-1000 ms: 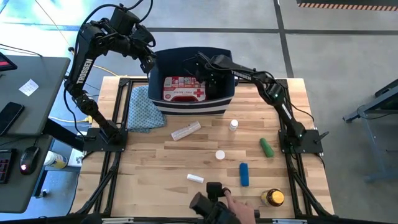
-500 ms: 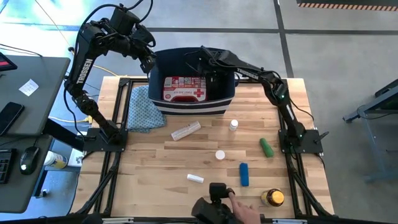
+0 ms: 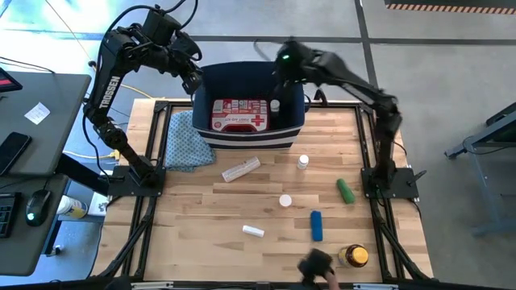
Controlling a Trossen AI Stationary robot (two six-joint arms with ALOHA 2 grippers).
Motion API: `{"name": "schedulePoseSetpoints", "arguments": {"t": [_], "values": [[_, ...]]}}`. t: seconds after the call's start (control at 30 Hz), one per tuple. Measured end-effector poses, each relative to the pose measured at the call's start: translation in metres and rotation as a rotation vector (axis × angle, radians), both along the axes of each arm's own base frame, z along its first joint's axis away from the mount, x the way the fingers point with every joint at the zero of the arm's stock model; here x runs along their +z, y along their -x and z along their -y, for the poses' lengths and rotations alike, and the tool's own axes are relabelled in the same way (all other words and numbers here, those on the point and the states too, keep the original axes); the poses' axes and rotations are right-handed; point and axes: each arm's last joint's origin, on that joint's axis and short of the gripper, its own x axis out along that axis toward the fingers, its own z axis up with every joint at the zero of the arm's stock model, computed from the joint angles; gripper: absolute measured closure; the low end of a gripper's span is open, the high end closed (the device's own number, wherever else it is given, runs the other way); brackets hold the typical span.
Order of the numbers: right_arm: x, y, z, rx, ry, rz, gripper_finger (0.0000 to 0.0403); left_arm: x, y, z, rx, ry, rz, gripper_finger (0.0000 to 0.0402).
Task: Pick & place medical supplies in basket/bin
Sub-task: Adjust the blue bin
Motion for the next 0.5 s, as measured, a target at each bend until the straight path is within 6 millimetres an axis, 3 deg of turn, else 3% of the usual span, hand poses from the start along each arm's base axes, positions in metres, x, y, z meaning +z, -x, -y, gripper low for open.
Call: {"name": "schedulePoseSetpoints", "arguments": {"t": [0.2,0.33,0.5], "values": [[0.048,0.05,-0.036,-0.081,-0.193,0.248,0.0195,0.0,0.0,0.0,0.026,0.02,0.015,0.0341],[0.053,0.075,-0.062,-0.134,-0.348,0.201,0.0204,0.0,0.0,0.0,0.056,0.044,0.031,0.0341],[0.054,0.088,-0.099,-0.124,-0.425,0.086,0.021,0.0,0.001,0.0,0.115,0.074,0.048,0.0341]]}}
